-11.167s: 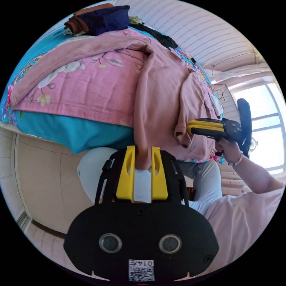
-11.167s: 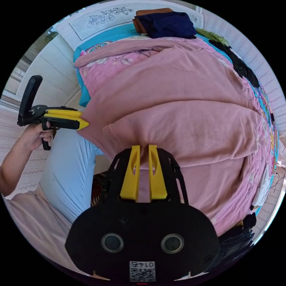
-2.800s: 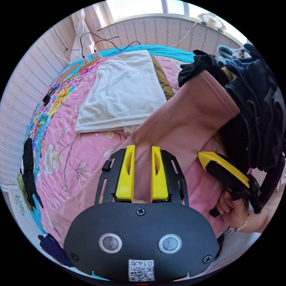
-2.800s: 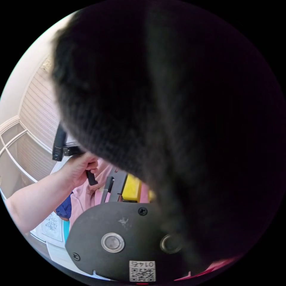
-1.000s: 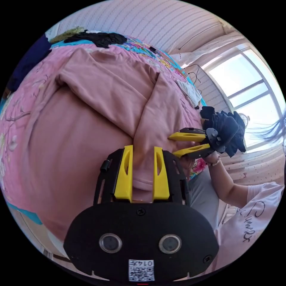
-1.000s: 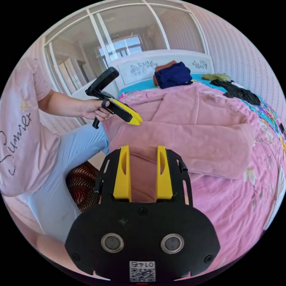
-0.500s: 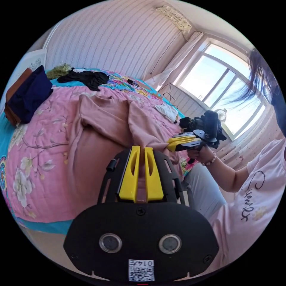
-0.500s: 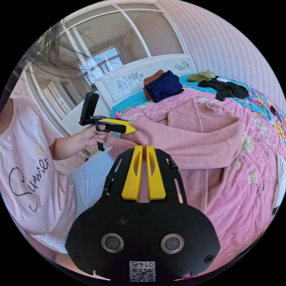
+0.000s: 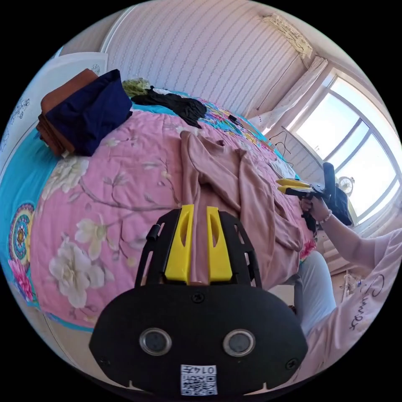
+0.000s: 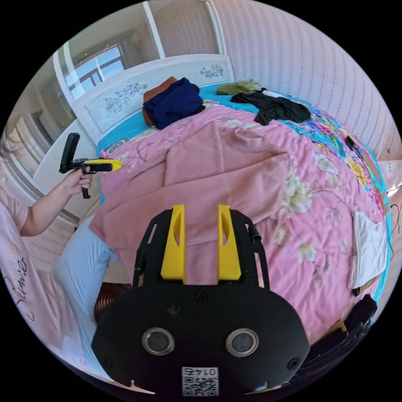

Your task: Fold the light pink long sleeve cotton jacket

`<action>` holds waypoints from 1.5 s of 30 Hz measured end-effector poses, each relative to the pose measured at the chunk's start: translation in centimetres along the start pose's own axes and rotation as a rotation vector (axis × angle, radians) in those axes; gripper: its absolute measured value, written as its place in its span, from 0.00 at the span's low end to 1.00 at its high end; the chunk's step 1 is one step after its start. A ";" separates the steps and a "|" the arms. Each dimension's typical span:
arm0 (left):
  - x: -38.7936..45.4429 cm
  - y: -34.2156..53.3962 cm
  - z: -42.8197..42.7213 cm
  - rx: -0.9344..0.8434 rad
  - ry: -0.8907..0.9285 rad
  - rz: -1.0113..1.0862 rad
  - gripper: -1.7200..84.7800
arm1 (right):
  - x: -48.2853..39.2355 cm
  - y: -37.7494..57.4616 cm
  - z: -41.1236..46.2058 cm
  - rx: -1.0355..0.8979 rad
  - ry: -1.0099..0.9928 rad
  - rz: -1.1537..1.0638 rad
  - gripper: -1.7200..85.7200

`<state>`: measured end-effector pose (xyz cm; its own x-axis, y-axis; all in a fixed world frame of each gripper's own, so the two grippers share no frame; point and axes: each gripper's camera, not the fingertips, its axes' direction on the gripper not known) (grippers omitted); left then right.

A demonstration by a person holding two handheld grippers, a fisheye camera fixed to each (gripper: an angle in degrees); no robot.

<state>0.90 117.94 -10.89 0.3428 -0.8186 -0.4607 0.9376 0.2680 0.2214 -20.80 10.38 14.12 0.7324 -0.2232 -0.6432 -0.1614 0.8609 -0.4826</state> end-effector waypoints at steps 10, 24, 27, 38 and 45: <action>-4.1 -18.0 9.9 -0.001 0.020 -0.152 0.13 | 10.2 -9.4 5.2 -0.134 0.259 0.259 0.19; -1.0 -22.4 7.9 -0.053 0.027 -0.014 0.07 | 19.0 -6.4 -3.3 0.075 -0.108 0.472 0.03; 1.7 -19.6 1.0 0.079 0.114 0.085 0.07 | 16.6 -4.5 -7.9 0.220 -0.192 0.377 0.03; 8.8 11.7 -9.3 -0.084 0.264 0.088 0.08 | 0.2 13.7 -14.5 0.058 -0.269 0.004 0.04; 12.0 19.3 -14.0 -0.093 -0.033 0.082 0.07 | -5.4 20.6 -11.0 -0.222 -0.166 0.123 0.04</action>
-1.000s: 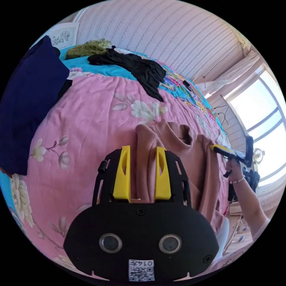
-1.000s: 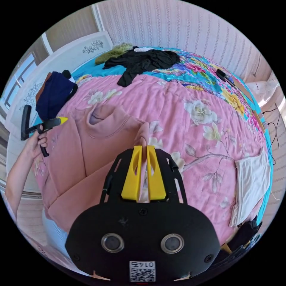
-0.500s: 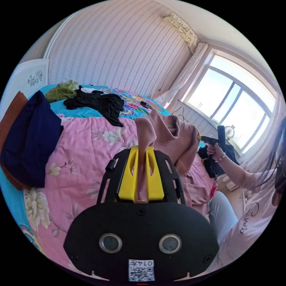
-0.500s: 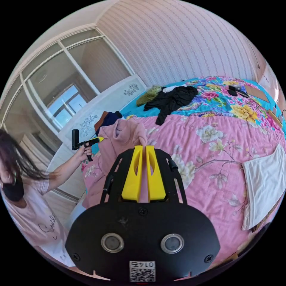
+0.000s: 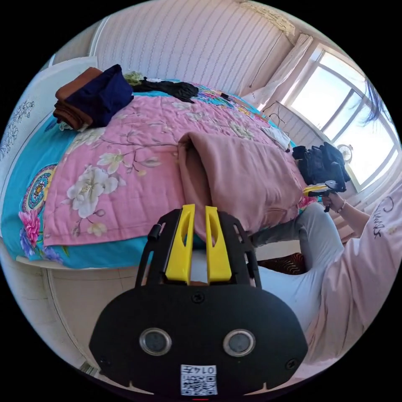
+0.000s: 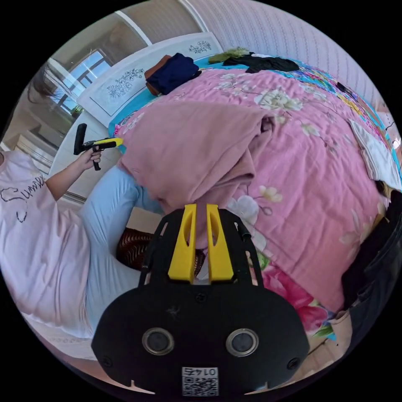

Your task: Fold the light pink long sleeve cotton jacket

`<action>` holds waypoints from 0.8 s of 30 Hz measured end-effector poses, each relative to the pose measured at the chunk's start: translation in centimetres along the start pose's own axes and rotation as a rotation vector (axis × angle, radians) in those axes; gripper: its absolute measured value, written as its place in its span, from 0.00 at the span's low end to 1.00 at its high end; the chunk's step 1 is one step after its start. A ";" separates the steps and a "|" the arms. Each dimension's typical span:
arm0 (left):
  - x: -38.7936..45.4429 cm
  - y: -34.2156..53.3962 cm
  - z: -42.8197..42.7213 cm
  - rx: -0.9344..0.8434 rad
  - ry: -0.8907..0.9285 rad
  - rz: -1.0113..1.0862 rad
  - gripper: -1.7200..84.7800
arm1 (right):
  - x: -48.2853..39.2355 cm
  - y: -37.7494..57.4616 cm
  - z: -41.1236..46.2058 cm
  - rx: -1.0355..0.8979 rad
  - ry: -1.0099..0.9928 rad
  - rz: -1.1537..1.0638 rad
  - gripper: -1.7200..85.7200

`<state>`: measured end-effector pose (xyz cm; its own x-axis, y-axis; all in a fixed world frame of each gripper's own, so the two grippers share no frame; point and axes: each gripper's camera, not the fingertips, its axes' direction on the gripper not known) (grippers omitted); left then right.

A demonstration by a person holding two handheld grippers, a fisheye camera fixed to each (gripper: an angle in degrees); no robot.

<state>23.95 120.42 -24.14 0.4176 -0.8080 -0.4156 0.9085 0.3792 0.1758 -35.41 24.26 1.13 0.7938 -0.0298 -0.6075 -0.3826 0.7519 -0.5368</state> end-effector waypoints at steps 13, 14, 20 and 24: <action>25.9 -0.1 10.2 -0.079 0.077 0.391 0.01 | -11.3 -15.1 3.8 0.082 0.150 -0.204 0.02; 27.5 0.6 12.1 -0.116 0.000 0.440 0.01 | -11.5 -16.3 4.5 0.059 0.185 -0.213 0.02; 28.8 3.1 14.1 -0.137 0.023 0.455 0.01 | -11.0 -24.1 14.3 -0.172 0.338 -0.300 0.01; 31.7 3.9 11.2 -0.113 0.052 0.522 0.01 | -11.5 -26.8 13.5 -0.369 0.291 -0.355 0.01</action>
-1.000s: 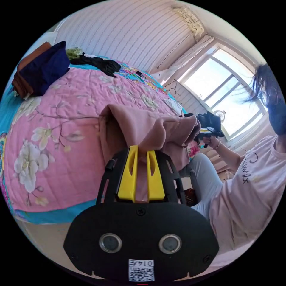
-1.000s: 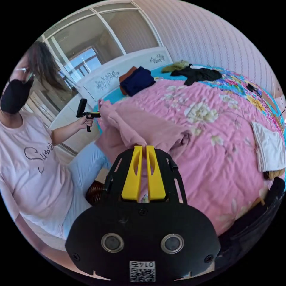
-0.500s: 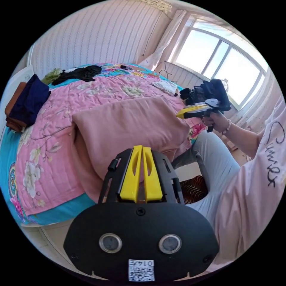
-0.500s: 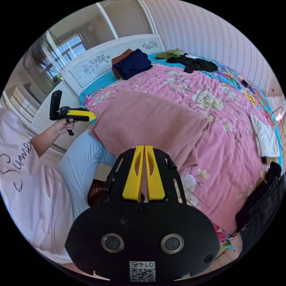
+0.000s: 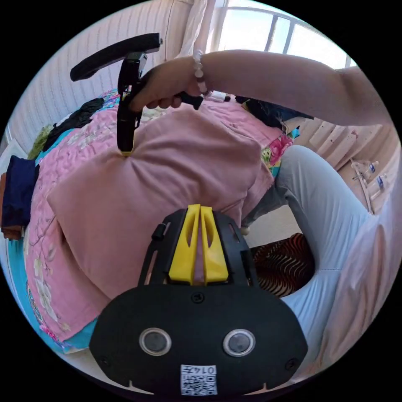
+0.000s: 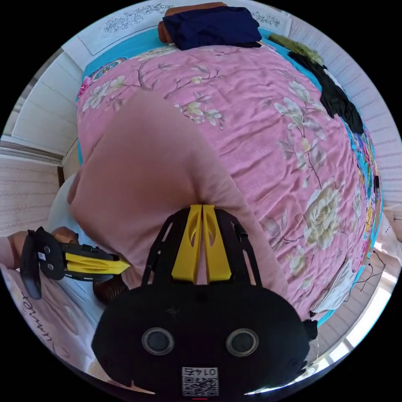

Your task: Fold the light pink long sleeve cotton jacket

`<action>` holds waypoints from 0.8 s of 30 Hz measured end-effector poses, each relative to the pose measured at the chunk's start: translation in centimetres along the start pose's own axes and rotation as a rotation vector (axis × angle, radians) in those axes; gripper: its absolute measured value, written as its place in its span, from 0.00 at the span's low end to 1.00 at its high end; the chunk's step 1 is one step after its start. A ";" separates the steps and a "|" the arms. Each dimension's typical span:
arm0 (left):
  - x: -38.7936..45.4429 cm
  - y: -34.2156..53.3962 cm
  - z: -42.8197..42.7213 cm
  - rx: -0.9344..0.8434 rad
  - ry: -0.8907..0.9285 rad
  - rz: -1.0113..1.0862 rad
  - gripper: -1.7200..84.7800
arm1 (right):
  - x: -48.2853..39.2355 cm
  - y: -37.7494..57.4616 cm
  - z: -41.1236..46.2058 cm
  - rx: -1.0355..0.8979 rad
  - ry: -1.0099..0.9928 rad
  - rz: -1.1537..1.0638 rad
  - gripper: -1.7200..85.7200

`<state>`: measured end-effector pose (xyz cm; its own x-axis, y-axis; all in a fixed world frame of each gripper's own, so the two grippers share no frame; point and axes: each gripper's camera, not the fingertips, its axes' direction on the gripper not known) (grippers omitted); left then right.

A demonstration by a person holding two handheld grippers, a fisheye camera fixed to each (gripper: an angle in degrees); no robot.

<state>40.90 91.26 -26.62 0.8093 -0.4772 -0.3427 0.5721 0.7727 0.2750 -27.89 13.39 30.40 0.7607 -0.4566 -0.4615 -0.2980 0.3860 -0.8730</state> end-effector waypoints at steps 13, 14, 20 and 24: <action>8.8 2.3 -1.2 0.068 -0.210 0.144 0.02 | 5.1 9.5 -0.8 0.395 -0.183 0.226 0.02; 9.6 2.4 -2.4 0.144 -0.208 0.153 0.03 | 5.2 11.4 -1.1 0.428 -0.180 0.245 0.03; 13.9 1.2 -3.9 0.310 -0.160 0.159 0.15 | 5.3 29.1 2.2 0.459 -0.191 0.620 0.19; 16.2 0.1 -2.9 0.268 -0.093 0.162 0.22 | 5.1 33.9 7.6 0.315 -0.373 0.745 0.21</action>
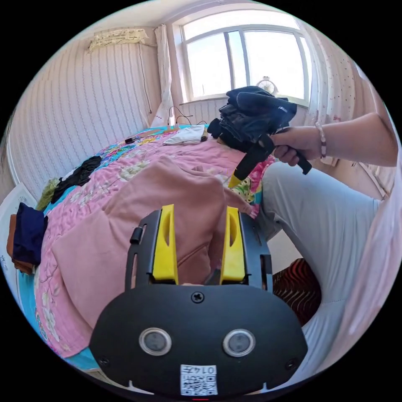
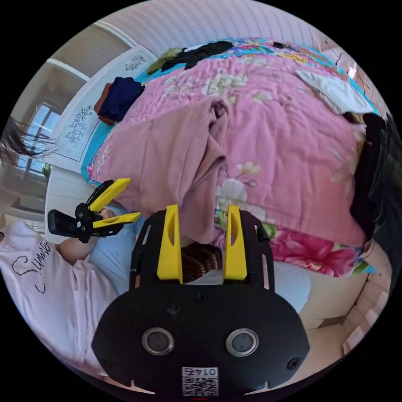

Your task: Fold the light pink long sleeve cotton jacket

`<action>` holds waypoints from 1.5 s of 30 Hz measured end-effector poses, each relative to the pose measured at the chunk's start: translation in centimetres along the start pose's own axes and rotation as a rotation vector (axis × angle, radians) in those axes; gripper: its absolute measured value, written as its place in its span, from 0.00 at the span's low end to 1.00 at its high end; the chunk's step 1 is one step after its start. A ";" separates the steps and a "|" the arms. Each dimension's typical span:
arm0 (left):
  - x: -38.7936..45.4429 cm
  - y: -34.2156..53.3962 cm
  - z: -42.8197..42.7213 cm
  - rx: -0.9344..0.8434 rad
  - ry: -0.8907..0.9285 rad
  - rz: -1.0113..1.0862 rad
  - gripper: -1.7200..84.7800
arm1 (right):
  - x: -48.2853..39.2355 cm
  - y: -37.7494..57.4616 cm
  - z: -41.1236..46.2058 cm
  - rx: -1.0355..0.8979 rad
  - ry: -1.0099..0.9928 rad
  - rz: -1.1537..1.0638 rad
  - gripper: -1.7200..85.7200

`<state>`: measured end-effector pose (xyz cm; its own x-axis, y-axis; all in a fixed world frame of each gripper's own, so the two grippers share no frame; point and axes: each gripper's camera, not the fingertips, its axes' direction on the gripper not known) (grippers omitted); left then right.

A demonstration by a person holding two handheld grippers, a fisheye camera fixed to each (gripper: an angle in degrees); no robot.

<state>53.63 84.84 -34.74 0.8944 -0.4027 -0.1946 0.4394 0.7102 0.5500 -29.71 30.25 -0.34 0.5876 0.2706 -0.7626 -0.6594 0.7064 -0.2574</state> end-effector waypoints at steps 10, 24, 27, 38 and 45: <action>1.6 -2.1 1.1 -0.096 -0.008 0.006 0.18 | 3.1 -0.5 2.7 0.000 -0.483 0.030 0.06; -4.7 -2.1 -4.0 -0.028 -0.047 -0.127 0.08 | 8.5 -7.0 0.5 0.289 -0.403 0.142 0.30; -6.0 -1.8 -4.7 -0.018 -0.041 -0.133 0.08 | 8.6 -9.8 3.3 0.224 -0.513 0.167 0.30; -19.5 5.6 -16.8 0.167 -0.110 -0.483 0.07 | -8.5 -19.2 1.5 0.169 -0.562 -0.296 0.11; -26.5 14.1 -20.7 -0.169 -0.279 -0.714 0.08 | -28.8 -27.4 9.6 -0.120 -0.515 -0.614 0.14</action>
<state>37.82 117.50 -38.64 0.3466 -0.9091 -0.2311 0.9270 0.2942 0.2328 -24.09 9.39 34.32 0.9841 0.1450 -0.1026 -0.1772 0.7600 -0.6253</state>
